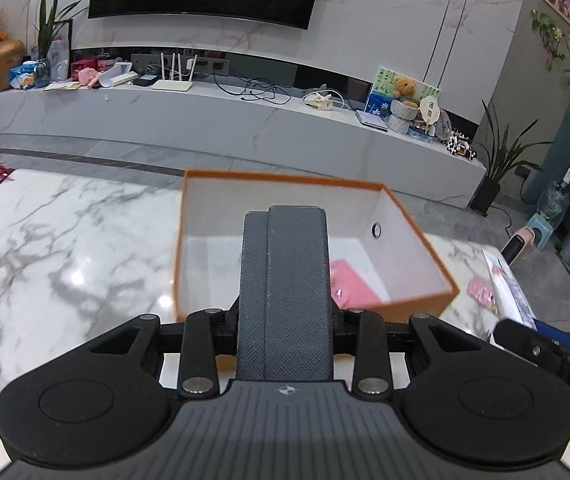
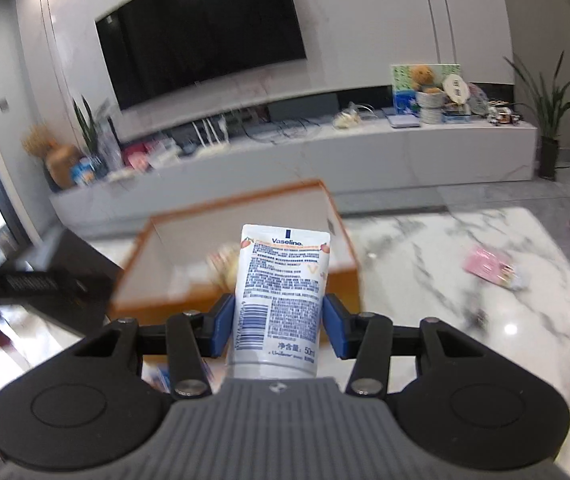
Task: Organize objects
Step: 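Carry the grey box over the orange box while right gripper carries the Vaseline tube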
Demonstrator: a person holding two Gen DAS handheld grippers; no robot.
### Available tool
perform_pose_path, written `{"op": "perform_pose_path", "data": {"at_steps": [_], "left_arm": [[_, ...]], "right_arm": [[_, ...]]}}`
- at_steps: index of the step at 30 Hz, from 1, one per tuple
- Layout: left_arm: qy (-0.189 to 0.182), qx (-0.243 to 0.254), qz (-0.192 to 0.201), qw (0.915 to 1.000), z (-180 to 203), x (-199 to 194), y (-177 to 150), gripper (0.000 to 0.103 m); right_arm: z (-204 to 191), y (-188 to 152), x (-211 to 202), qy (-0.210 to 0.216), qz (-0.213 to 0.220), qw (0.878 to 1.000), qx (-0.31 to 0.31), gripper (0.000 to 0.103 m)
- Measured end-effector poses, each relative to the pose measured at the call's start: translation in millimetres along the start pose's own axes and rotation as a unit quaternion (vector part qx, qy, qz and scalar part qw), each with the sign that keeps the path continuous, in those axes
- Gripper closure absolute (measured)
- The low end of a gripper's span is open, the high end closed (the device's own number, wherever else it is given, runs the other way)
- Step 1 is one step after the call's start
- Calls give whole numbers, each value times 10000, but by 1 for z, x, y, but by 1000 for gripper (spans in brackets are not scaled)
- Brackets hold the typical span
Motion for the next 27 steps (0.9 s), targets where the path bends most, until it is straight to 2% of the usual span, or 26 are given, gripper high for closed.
{"op": "perform_pose_path", "data": {"at_steps": [5,9,15,17,22,27], "left_arm": [[13,-106,82,9999,-1,35,35,64],[132,-23,-41,9999,-5,74,45,64],[304,29,-396,9987,-17,121,33,64],[387,94,-502,9979,-21,131,27,64],[448,217,-808,9955,-25,154,14,64],[473,346,-956,9937,-22,166,8,64]], "right_arm": [[-11,34,47,136,170,9997,-51,53],[-7,31,94,142,29,9998,110,53],[-9,20,150,191,-215,9996,35,53],[-9,11,164,89,-320,9994,-108,53],[-8,-6,187,0,-585,9979,-262,53],[-9,-21,203,-184,-825,9953,-470,53]]}}
Point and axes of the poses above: each gripper's, at about its wrist camera, not at the fingertips, and x roughly the way its jaws point, z to its right, y to its top, the point moved 9 cm from there along x, roughly the way its jaws point, and after that the axes turned 7 degrees about z, right-handed, at the moved point
